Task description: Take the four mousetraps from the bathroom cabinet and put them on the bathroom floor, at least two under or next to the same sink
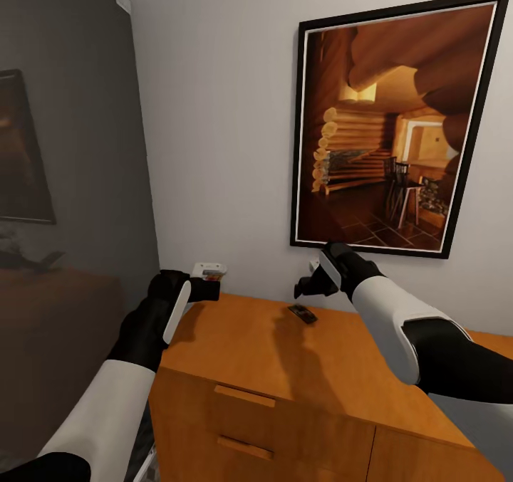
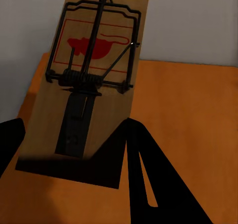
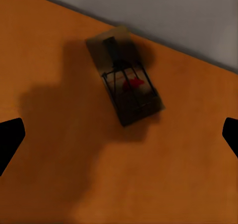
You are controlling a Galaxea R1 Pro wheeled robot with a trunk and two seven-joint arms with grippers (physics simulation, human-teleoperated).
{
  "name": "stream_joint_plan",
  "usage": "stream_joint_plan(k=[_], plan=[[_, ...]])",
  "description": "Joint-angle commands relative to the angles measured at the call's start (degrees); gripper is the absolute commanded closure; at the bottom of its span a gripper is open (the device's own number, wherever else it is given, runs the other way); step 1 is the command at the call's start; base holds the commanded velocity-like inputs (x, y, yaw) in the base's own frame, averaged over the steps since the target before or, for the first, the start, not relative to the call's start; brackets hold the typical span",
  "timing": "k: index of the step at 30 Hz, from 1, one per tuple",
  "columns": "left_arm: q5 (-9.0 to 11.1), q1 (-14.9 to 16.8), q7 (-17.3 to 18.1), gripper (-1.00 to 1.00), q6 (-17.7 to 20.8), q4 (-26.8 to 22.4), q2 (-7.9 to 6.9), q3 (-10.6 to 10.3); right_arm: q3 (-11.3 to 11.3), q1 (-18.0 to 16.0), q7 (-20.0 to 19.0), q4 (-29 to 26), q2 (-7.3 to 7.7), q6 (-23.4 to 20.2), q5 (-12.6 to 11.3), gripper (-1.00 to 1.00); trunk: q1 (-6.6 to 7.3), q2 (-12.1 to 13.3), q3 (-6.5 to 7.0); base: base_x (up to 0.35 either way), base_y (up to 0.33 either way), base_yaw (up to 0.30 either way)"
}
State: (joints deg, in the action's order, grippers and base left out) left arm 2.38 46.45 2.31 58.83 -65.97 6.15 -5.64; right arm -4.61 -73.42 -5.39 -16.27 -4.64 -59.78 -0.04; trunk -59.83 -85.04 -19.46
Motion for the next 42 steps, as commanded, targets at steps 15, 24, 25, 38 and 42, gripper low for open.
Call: stream_joint_plan(k=[15,24,25,38,42], plan=[[0.03,0.04,0.06,1.00,0.19,-0.06,0.00,-0.01,-0.41,-0.05,-0.32,0.09,-0.08,-0.22,-0.16,-1.00,0.00,-0.04,-0.08,0.046,0.000,0.000],[-0.01,0.04,0.03,1.00,0.17,-0.12,-0.04,0.01,-0.38,-0.05,-0.32,0.09,-0.10,-0.22,-0.45,-1.00,0.00,-0.04,-0.08,0.245,0.000,0.000],[-0.01,0.04,0.04,1.00,0.16,-0.12,-0.05,0.01,-0.37,-0.05,-0.32,0.09,-0.10,-0.22,-0.48,-1.00,0.00,-0.04,-0.08,0.120,0.000,0.000],[0.07,0.04,0.06,1.00,0.15,-0.10,-0.06,0.01,-0.38,-0.05,-0.32,2.36,-0.19,-0.22,-0.62,-1.00,0.00,-0.04,-0.08,0.024,0.000,0.000],[0.08,0.04,0.06,1.00,0.15,-0.11,-0.02,0.01,-0.40,-0.05,-0.32,5.53,-0.19,-0.22,-0.63,-1.00,0.00,-0.04,-0.08,0.001,0.000,0.000]])
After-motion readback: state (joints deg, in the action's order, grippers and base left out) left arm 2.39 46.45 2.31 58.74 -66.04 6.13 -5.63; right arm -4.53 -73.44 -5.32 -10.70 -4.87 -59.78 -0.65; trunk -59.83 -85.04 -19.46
